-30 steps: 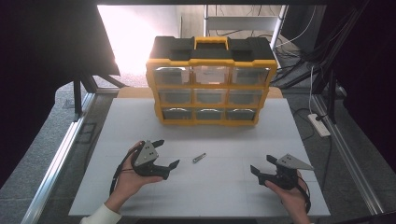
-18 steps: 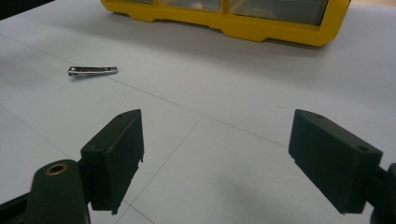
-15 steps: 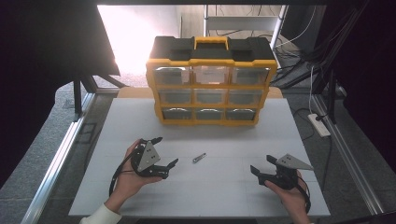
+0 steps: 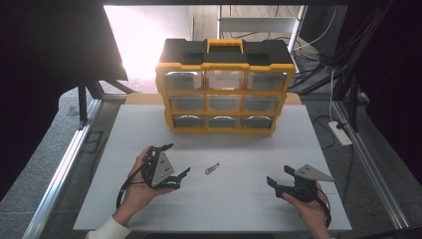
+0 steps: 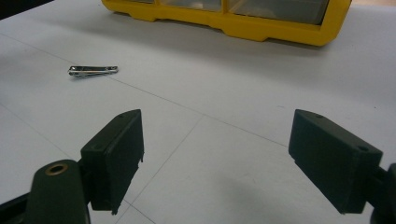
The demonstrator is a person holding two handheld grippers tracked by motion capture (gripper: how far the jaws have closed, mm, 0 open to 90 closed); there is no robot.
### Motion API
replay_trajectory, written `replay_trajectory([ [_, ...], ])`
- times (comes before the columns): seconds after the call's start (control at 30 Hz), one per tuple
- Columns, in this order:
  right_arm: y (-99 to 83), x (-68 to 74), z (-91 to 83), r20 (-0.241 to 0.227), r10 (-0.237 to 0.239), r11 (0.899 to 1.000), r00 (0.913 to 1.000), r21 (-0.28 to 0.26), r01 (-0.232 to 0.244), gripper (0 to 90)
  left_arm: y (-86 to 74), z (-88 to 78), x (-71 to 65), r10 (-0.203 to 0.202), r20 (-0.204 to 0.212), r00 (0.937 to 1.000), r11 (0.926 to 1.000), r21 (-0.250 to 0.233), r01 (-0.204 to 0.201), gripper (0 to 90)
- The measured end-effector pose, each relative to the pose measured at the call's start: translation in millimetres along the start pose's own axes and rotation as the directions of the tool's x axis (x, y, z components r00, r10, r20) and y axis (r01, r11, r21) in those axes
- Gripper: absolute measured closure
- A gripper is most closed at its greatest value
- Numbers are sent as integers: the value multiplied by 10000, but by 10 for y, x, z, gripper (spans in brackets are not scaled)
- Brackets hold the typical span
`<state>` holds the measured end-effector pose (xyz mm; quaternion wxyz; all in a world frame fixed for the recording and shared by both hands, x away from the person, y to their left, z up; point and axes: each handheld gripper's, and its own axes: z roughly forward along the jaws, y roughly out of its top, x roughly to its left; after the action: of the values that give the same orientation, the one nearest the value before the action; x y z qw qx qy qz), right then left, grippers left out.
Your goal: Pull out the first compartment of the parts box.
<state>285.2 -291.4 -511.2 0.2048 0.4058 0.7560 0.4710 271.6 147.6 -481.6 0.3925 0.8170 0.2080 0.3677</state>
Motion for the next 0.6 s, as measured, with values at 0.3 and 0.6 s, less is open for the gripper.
replay_trajectory([
  [0.3,0,-1,-1,-29,-8,10000,10000,0,8,183,6,-8,-4,446,-334,9984,9989,126,-442,108],
  [0.6,-1,-2,2,-41,-8,10000,10000,52,8,184,4,-6,-3,765,-335,9965,9970,119,-762,98],
])
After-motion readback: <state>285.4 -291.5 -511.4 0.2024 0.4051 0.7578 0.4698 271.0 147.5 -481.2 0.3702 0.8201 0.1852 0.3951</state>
